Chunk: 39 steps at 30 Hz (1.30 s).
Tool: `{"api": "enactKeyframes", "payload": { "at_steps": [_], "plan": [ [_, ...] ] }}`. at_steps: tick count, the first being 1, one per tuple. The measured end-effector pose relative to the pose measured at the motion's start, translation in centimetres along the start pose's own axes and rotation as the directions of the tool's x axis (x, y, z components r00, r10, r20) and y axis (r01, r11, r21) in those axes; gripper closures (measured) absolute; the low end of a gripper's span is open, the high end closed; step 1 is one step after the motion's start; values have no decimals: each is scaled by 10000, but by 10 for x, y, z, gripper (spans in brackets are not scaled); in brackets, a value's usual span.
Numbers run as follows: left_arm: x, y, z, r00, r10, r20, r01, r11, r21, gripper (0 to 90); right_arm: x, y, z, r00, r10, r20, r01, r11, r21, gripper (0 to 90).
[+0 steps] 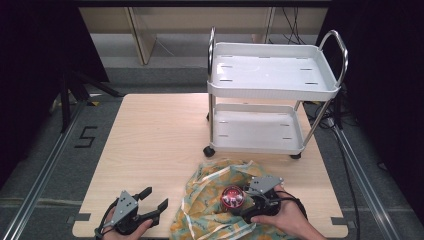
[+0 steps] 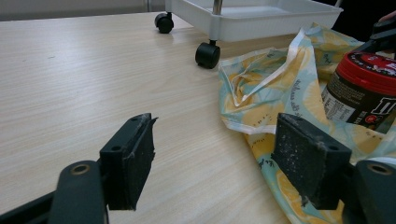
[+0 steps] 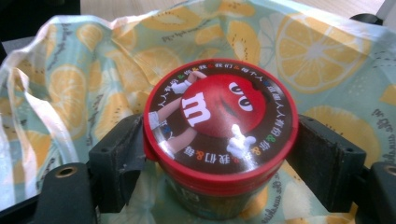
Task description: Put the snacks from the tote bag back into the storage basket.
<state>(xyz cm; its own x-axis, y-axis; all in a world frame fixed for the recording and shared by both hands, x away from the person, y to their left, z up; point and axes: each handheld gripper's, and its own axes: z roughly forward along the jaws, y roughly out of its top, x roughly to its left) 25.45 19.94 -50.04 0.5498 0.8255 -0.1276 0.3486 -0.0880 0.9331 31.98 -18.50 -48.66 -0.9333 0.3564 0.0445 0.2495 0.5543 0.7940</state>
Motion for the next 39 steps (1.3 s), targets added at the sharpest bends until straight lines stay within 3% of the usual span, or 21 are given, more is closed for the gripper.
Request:
{"api": "enactKeyframes", "payload": {
  "at_steps": [9, 15, 22, 39],
  "plan": [
    [1, 0, 0, 9999, 79, 74, -79, 10000, 18, 285, 2, 0, 13, 9996, -177, 211, 173, 9997, 187, 228],
    [0, 0, 0, 10000, 14, 86, -14, 10000, -19, 285, 4, -1, 15, 9989, 64, 459, -73, 9998, 183, 246],
    [0, 0, 0, 9999, 84, 101, -83, 10000, -40, 285, 7, 0, 14, 9976, -219, 661, 208, 9996, 174, 259],
    [0, 0, 0, 9999, 81, 112, -80, 10000, -41, 285, 8, 1, 12, 9980, -284, 569, 280, 9996, 81, 261]
  ]
}}
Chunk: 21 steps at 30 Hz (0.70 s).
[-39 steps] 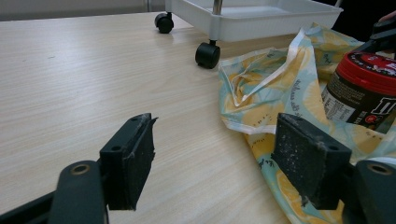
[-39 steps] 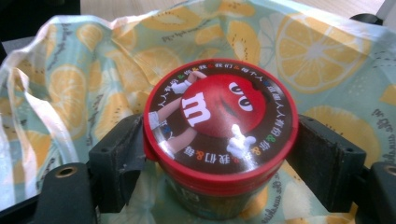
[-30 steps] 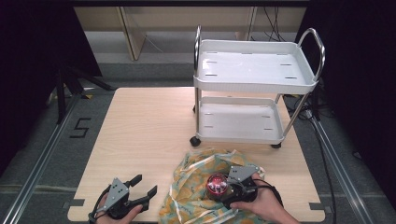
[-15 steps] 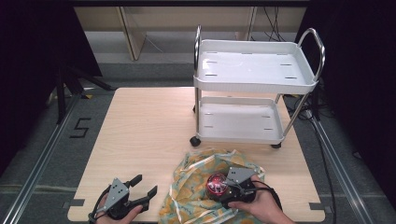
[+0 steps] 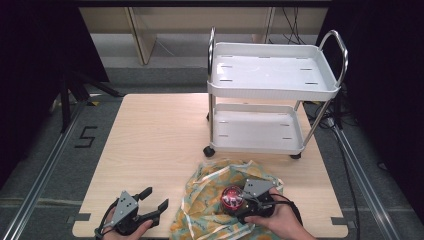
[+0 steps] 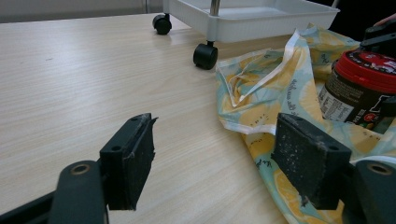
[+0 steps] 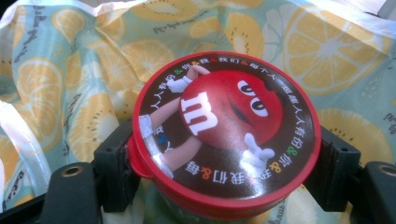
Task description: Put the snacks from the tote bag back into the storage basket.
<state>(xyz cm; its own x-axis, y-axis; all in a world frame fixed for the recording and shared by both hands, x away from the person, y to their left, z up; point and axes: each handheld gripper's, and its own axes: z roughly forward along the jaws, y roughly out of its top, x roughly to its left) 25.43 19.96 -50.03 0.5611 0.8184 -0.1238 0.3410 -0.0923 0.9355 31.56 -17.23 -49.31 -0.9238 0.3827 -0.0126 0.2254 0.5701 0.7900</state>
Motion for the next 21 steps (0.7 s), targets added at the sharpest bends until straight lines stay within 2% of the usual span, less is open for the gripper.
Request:
{"api": "enactKeyframes", "payload": {
  "at_steps": [9, 15, 21],
  "plan": [
    [0, 0, -1, 10000, 28, -88, -27, 10000, 88, 285, -1, 4, -4, 10000, 60, 67, -59, 9998, -206, 261],
    [0, 1, -1, 10000, 40, -75, -39, 10000, 86, 285, -3, 7, -7, 9997, -209, 142, 213, 9992, -328, 261],
    [0, 1, -1, 10000, 57, -70, -57, 9999, 101, 285, -3, 9, -9, 9998, -54, 197, 61, 9993, -382, 262]
  ]
}}
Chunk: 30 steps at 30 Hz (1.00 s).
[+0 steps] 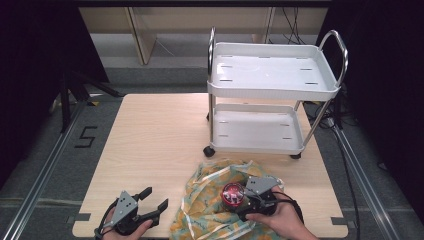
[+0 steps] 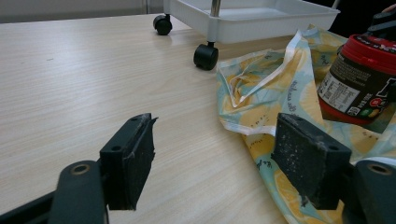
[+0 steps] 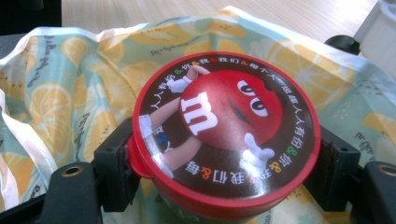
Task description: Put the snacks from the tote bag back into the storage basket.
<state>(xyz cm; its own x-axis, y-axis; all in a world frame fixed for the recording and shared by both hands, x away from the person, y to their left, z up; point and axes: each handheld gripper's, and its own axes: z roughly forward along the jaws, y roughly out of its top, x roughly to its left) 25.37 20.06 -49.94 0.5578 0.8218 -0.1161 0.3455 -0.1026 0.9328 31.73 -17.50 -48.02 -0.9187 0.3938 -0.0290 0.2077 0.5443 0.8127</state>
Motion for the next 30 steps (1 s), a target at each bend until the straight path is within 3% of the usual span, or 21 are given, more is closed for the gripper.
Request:
{"api": "enactKeyframes", "payload": {
  "at_steps": [30],
  "plan": [
    [0, 0, 0, 10000, -28, -2, 28, 10000, -56, 285, -3, 9, -6, 9997, 161, 201, -153, 9992, -368, 262]
  ]
}}
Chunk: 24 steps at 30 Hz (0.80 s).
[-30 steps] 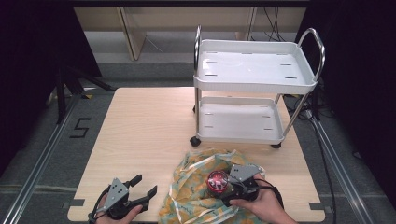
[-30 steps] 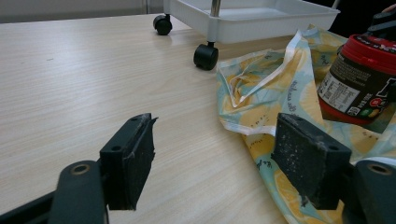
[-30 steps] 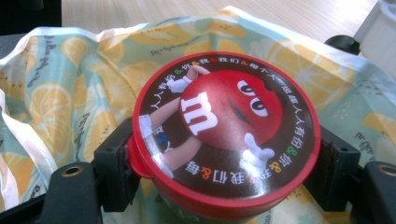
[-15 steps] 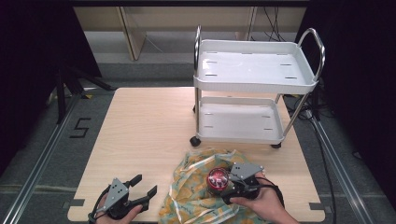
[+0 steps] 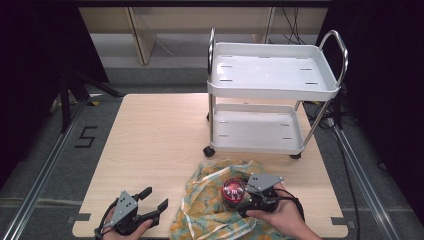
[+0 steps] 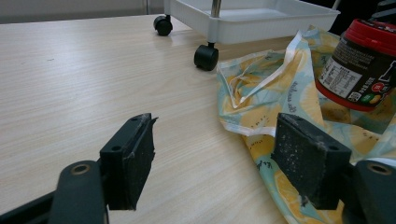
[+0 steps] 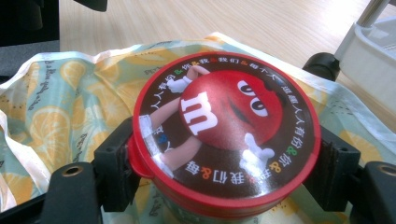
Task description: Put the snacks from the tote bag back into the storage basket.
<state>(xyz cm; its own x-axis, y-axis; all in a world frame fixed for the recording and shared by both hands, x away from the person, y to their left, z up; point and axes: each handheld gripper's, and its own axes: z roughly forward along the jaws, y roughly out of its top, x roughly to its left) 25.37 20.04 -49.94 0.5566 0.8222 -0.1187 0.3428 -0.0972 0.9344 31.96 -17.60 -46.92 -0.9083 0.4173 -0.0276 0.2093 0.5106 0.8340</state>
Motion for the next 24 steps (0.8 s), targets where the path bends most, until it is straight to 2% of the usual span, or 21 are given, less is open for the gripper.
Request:
{"api": "enactKeyframes", "payload": {
  "at_steps": [6, 8, 13, 24],
  "plan": [
    [0, 0, 0, 10000, 1, -5, -1, 10000, -5, 286, -2, 2, -1, 9998, -211, -30, 211, 9998, -64, 262],
    [0, 0, 0, 10000, -12, -4, 12, 10000, -19, 285, -1, 5, -2, 10000, -91, 39, 91, 9999, -42, 262],
    [0, 0, 0, 9999, -107, -43, 107, 9999, -52, 285, -2, 6, -1, 9997, -235, -52, 235, 9997, -91, 262],
    [0, 0, 0, 10000, -92, 12, 92, 9999, -118, 286, -2, 9, -2, 9999, -109, 59, 110, 9998, -172, 262]
  ]
}}
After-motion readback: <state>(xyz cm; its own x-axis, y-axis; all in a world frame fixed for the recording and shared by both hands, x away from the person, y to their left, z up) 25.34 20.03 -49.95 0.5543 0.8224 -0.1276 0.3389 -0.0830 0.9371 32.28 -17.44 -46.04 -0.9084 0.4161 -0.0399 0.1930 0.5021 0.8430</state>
